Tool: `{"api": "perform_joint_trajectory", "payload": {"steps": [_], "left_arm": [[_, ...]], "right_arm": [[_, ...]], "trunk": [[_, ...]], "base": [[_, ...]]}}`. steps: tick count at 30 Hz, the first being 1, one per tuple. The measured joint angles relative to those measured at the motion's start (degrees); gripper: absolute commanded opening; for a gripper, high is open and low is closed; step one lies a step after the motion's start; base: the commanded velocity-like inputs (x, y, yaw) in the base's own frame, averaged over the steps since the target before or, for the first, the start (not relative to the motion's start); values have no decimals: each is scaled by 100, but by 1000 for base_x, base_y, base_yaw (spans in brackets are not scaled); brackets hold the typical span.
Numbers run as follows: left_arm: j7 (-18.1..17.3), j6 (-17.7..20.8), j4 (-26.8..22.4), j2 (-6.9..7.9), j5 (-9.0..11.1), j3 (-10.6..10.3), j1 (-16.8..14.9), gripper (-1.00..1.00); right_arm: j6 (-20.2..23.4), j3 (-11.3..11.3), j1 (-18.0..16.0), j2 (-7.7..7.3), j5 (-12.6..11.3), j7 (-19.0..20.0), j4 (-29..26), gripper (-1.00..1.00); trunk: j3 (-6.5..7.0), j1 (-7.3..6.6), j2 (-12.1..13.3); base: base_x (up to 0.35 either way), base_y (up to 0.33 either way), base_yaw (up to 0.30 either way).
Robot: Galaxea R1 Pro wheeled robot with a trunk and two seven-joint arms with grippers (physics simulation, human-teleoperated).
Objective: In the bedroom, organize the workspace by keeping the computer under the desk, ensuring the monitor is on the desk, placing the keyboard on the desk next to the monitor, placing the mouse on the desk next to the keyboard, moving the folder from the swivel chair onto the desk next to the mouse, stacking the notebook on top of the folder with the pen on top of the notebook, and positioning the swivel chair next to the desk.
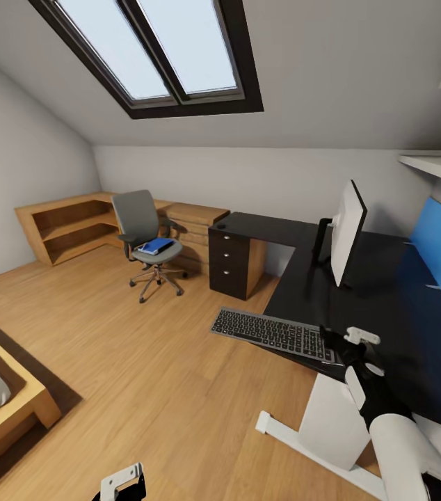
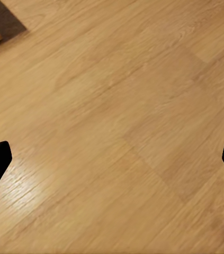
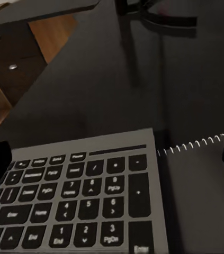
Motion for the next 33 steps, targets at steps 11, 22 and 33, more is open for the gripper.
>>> {"api": "perform_joint_trajectory", "payload": {"steps": [11,22,33], "left_arm": [[-5,-6,2,1,-7,0,-2,100],[-8,-8,2,7,-8,0,-2,100],[-7,-8,2,6,-8,0,-2,100]], "right_arm": [[-3,-2,213,108,155,-8,-364,100],[4,-5,225,107,448,-4,-361,100],[-2,0,224,79,470,-346,-90,100]], "trunk": [[0,-3,-1],[0,-3,-1],[0,-2,0]], "base": [[155,0,0],[317,0,0],[286,0,0]]}}
